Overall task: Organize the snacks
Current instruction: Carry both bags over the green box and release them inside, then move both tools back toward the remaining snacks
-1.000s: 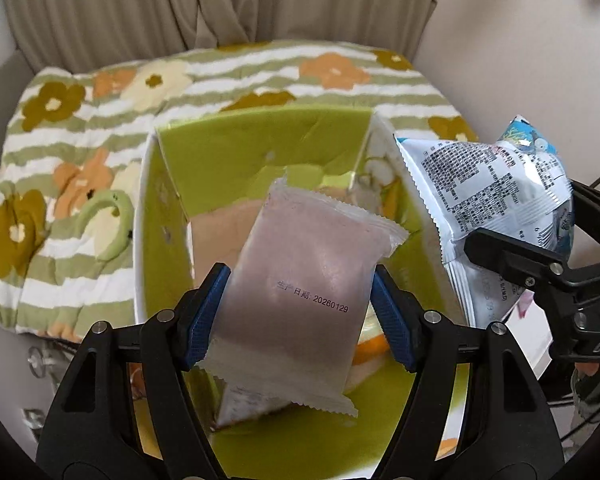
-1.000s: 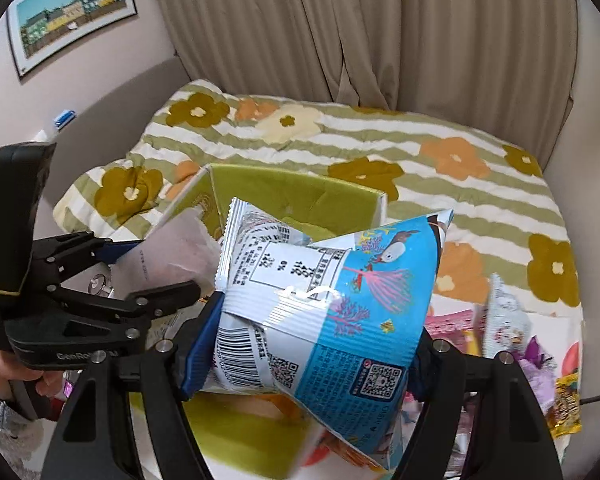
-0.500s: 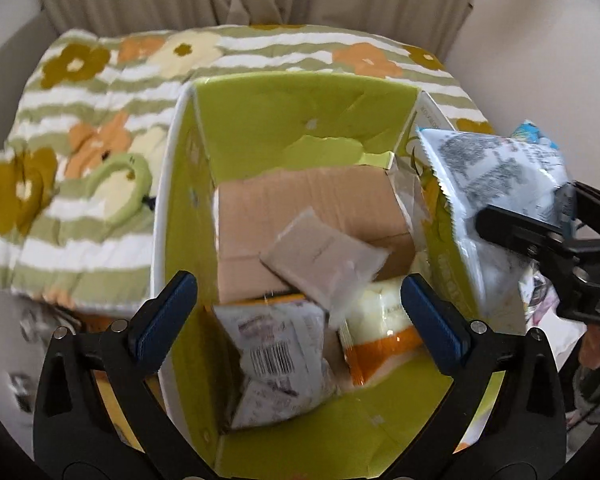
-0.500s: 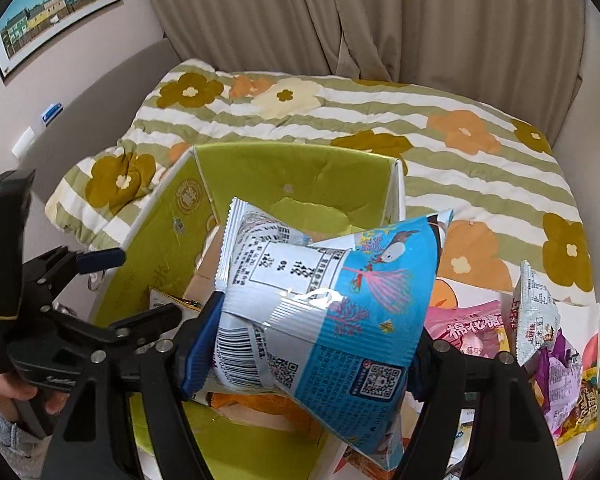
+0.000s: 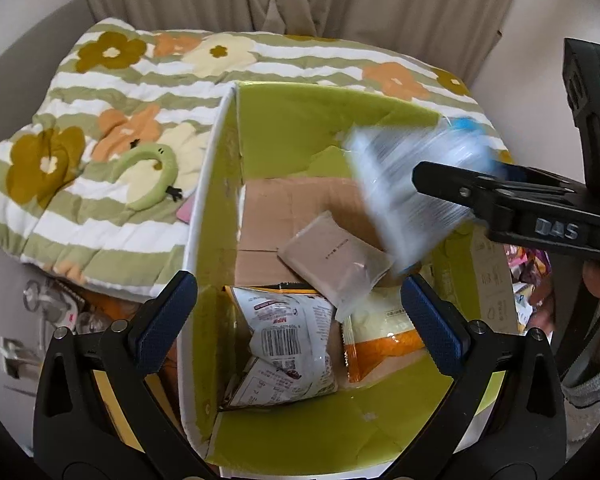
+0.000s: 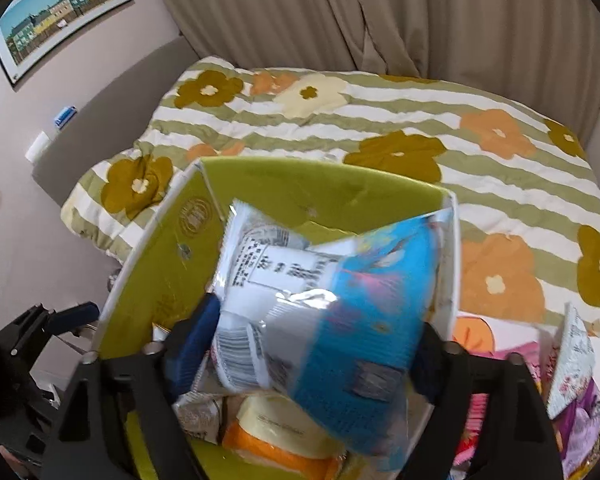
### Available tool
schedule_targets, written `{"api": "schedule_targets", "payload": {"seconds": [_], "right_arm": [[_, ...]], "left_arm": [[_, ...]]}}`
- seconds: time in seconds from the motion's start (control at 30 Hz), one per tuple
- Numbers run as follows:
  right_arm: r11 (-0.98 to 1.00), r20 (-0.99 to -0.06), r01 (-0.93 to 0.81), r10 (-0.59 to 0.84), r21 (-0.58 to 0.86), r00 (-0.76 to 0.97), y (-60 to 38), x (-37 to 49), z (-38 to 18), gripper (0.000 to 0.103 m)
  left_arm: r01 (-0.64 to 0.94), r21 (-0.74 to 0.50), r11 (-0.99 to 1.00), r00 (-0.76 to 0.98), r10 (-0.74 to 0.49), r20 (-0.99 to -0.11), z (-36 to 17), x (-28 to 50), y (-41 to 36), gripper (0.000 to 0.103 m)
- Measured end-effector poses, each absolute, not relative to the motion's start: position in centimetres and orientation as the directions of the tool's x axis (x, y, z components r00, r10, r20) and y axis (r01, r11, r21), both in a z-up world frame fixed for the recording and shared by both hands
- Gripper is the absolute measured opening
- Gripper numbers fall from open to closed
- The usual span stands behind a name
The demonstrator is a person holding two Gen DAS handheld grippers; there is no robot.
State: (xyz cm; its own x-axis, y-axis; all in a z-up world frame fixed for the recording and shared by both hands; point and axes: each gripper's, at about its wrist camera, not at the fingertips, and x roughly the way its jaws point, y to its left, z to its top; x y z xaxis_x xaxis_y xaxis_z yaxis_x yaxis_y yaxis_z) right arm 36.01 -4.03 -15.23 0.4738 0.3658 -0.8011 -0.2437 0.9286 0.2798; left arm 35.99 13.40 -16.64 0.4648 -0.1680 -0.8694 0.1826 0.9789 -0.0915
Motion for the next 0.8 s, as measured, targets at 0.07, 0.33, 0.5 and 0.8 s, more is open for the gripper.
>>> {"api": "schedule_targets", "payload": {"seconds": [0.07,0.33,0.5,0.8], "right_arm": [[0.925,-0.783,-0.257,0.374,0.278,0.498,-4.0,35.6,-15.0,0.103],[0.93,-0.787,-0.279,0.354,0.239,0.506,-4.2,33.3,-14.6,0.103],[0.932,-0.772,-0.285,0.348,0.225,0.532,-4.3,31.0,-12.8,0.103],[0.951,-0.712,-0.254,0.301,0.176,0.634,-5.1,25.3,-8.4,0.103]], "left_arm": [[0.173,-0.088,0.981,0.464,-0.16,-0.871,-16.8,35.7,13.4,0.101],[0.144,-0.11,0.984,0.465,-0.165,-0.87,-16.6,33.6,13.6,0.101],[0.143,-0.114,0.983,0.505,-0.172,-0.846,-14.8,31.9,13.5,0.101],[0.193,-0.089,0.977,0.586,-0.187,-0.788,-11.0,28.3,12.8,0.101]]}}
